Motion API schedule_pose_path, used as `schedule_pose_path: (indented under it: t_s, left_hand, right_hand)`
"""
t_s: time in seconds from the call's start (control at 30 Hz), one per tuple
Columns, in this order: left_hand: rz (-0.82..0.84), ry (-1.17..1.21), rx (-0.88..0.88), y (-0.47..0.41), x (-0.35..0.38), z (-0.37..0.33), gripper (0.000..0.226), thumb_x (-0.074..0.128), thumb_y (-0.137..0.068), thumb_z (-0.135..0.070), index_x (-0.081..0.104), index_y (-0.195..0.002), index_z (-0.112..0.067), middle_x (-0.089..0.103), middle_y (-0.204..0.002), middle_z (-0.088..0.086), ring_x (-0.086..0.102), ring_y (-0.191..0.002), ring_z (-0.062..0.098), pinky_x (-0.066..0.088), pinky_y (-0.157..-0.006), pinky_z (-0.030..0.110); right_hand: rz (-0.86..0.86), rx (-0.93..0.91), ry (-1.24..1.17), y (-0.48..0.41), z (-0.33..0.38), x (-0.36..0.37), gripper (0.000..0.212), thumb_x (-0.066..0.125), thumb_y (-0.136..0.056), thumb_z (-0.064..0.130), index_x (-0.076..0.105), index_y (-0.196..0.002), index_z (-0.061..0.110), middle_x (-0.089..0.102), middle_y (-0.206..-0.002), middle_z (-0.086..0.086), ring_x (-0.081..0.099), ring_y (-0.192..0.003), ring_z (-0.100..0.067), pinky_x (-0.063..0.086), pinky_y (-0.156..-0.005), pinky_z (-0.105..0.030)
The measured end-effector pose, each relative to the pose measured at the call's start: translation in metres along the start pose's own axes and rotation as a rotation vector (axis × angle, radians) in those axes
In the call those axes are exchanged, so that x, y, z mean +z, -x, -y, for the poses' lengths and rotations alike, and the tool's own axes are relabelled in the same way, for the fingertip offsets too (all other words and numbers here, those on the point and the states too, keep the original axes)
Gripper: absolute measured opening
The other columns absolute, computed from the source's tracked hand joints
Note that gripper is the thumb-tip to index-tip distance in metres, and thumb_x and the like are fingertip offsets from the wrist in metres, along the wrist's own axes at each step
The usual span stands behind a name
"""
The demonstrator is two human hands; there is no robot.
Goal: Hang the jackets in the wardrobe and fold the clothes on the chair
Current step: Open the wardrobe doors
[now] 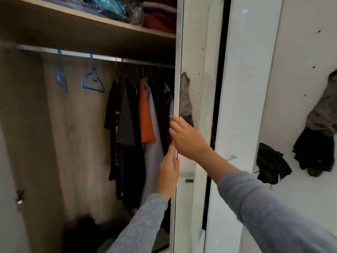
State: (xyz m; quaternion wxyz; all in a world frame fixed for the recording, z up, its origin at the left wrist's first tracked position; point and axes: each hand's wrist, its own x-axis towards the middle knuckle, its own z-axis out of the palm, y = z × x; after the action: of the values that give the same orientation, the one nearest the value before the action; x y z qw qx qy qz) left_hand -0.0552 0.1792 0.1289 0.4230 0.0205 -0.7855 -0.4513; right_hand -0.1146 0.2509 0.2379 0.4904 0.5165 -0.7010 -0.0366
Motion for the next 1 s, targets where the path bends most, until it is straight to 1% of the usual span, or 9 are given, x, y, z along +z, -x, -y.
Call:
schedule_pose_path:
  t_s: [0.07,0.13,0.23,0.33,0.4,0.6,0.73,0.83,1.0]
  left_hand:
    - [0.029,0.011,0.033,0.009,0.016,-0.010,0.056,0.043,-0.100,-0.017,0.018,-0.148,-0.032,0.031,-0.150,-0.013,0.027,-0.135,-0.007,0.025,-0.114,0.020]
    - [0.064,0.002,0.062,0.014,0.029,-0.019,0.056,0.042,-0.100,-0.021,0.016,-0.149,-0.030,0.030,-0.151,-0.012,0.026,-0.133,-0.012,0.023,-0.109,0.010]
    - [0.187,0.058,0.109,0.020,0.049,-0.036,0.054,0.038,-0.101,-0.023,0.013,-0.149,-0.032,0.025,-0.147,-0.023,0.021,-0.124,-0.028,0.018,-0.099,-0.003]
    - [0.266,0.127,0.146,0.015,0.069,-0.050,0.045,0.031,-0.103,-0.026,0.020,-0.146,-0.034,0.032,-0.143,-0.022,0.029,-0.129,-0.016,0.024,-0.104,0.005]
    - [0.315,0.174,0.171,0.009,0.084,-0.058,0.045,0.028,-0.103,-0.030,0.025,-0.147,-0.028,0.032,-0.149,-0.015,0.030,-0.133,-0.010,0.028,-0.112,0.019]
    - [0.415,0.236,0.336,-0.018,0.138,-0.061,0.059,0.028,-0.099,-0.050,0.010,-0.151,-0.030,0.017,-0.157,-0.009,0.020,-0.143,0.004,0.028,-0.115,0.043]
    - [0.490,0.199,0.464,-0.037,0.172,-0.064,0.064,0.031,-0.096,-0.051,-0.012,-0.143,-0.048,-0.010,-0.159,-0.010,-0.001,-0.145,0.003,0.015,-0.118,0.032]
    - [0.476,0.137,0.545,-0.055,0.201,-0.061,0.059,0.029,-0.099,-0.043,-0.009,-0.144,-0.039,-0.016,-0.156,-0.013,-0.004,-0.145,0.005,0.015,-0.118,0.031]
    - [0.432,0.029,0.683,-0.082,0.252,-0.057,0.055,0.012,-0.098,-0.047,-0.008,-0.147,-0.034,-0.017,-0.155,-0.008,-0.013,-0.144,0.006,0.006,-0.120,0.032]
  right_hand:
    - [0.081,0.011,0.025,0.018,-0.010,-0.011,0.032,0.053,-0.084,0.016,0.064,-0.110,0.000,0.059,-0.121,-0.017,0.038,-0.134,-0.034,0.033,-0.111,-0.045]
    - [0.080,0.041,0.041,0.035,-0.020,-0.023,0.034,0.057,-0.082,0.018,0.064,-0.109,-0.001,0.061,-0.117,-0.016,0.043,-0.130,-0.033,0.037,-0.108,-0.043]
    - [0.013,0.072,0.031,0.062,-0.033,-0.040,0.027,0.063,-0.078,0.015,0.065,-0.099,0.000,0.062,-0.111,-0.017,0.049,-0.124,-0.034,0.042,-0.104,-0.045]
    - [0.031,0.123,0.147,0.084,-0.048,-0.048,0.026,0.054,-0.086,0.022,0.067,-0.101,0.006,0.063,-0.115,-0.012,0.049,-0.125,-0.028,0.029,-0.113,-0.040]
    - [0.034,0.158,0.211,0.093,-0.060,-0.054,0.031,0.048,-0.089,0.024,0.067,-0.104,0.006,0.063,-0.116,-0.012,0.050,-0.122,-0.028,0.024,-0.114,-0.039]
    - [-0.012,0.376,0.254,0.108,-0.096,-0.055,0.037,0.040,-0.084,0.022,0.064,-0.107,0.005,0.060,-0.120,-0.013,0.040,-0.128,-0.027,0.011,-0.116,-0.037]
    - [-0.140,0.554,0.142,0.124,-0.114,-0.047,0.034,0.040,-0.080,0.015,0.063,-0.101,0.002,0.058,-0.119,-0.016,0.033,-0.129,-0.025,0.011,-0.118,-0.038]
    - [-0.195,0.673,0.120,0.137,-0.130,-0.046,0.036,0.037,-0.080,0.012,0.063,-0.100,-0.002,0.058,-0.117,-0.018,0.034,-0.128,-0.025,0.013,-0.117,-0.036]
    - [-0.107,0.737,0.258,0.163,-0.162,-0.046,0.040,0.038,-0.081,0.008,0.062,-0.111,-0.006,0.056,-0.125,-0.021,0.032,-0.130,-0.025,0.027,-0.113,-0.037]
